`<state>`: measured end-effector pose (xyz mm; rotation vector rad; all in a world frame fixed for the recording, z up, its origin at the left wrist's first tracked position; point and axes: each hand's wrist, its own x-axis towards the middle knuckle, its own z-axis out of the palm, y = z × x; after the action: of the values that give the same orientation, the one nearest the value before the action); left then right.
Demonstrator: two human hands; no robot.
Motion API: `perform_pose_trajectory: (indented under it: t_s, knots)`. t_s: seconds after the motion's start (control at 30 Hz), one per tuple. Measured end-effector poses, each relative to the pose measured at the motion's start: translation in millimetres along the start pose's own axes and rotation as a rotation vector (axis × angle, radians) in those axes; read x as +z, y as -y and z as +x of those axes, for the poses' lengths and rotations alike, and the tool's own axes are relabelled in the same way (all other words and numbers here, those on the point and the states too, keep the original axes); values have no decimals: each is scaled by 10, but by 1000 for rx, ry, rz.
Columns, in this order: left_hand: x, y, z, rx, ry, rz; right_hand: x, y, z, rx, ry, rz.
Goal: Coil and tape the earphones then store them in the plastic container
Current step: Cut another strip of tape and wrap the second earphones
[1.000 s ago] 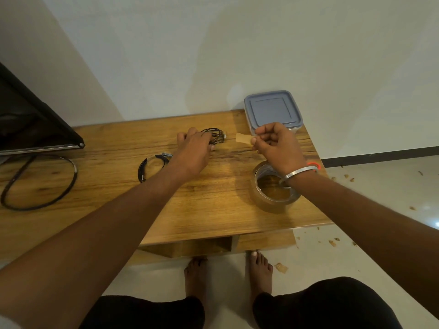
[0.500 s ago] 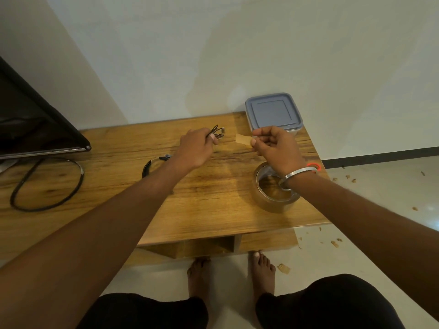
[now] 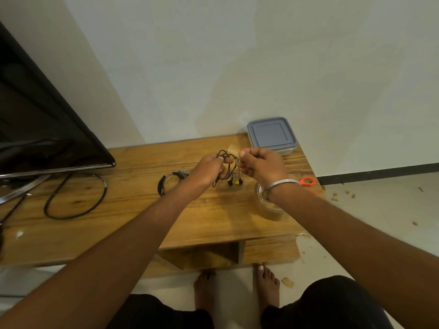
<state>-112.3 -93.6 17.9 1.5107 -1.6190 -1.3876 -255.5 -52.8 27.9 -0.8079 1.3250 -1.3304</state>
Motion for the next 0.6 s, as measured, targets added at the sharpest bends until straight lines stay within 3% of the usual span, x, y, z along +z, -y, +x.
perform_pose_trajectory:
  t_s: [0.23,0.6]
  knots:
    - [15,-113,-208,-115,48,-431,78,-60,-74,33,30,-14]
    - [-11,-26,-240,-180,105,-632,59,-75,-86,-196,167,-557]
